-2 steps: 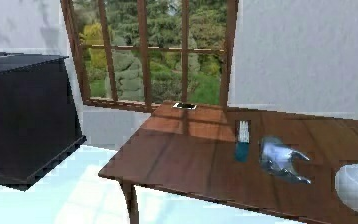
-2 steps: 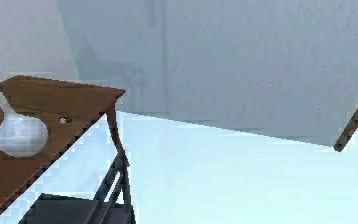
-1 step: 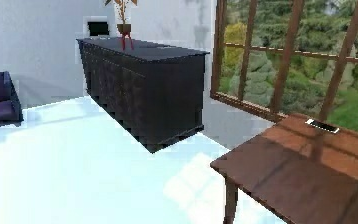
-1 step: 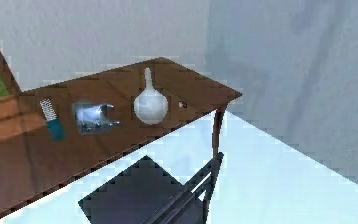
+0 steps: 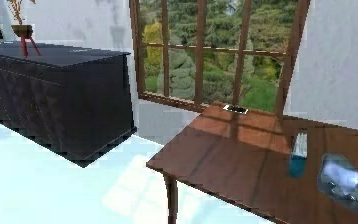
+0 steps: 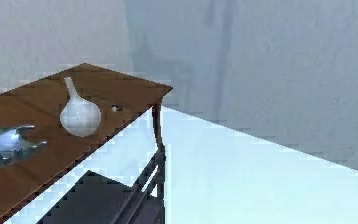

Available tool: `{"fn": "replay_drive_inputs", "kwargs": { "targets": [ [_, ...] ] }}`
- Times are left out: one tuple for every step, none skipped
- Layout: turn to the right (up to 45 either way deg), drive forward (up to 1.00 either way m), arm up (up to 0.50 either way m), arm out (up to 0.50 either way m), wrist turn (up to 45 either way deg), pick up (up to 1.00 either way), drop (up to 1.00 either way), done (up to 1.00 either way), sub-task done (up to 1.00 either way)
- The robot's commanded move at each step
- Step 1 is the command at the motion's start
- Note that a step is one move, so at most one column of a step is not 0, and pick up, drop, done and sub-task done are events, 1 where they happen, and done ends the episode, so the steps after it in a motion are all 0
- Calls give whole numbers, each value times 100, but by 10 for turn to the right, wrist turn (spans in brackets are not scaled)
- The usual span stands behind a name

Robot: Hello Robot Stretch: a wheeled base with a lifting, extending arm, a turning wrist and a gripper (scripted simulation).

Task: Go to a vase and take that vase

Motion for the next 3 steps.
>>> {"fn": "replay_drive_inputs", "kwargs": {
  "targets": [
    [0, 45, 0, 0, 0, 0, 0, 0, 0],
    [0, 0, 50, 0, 0, 0, 0, 0, 0],
    [0, 0, 38, 0, 0, 0, 0, 0, 0]
  ]
}}
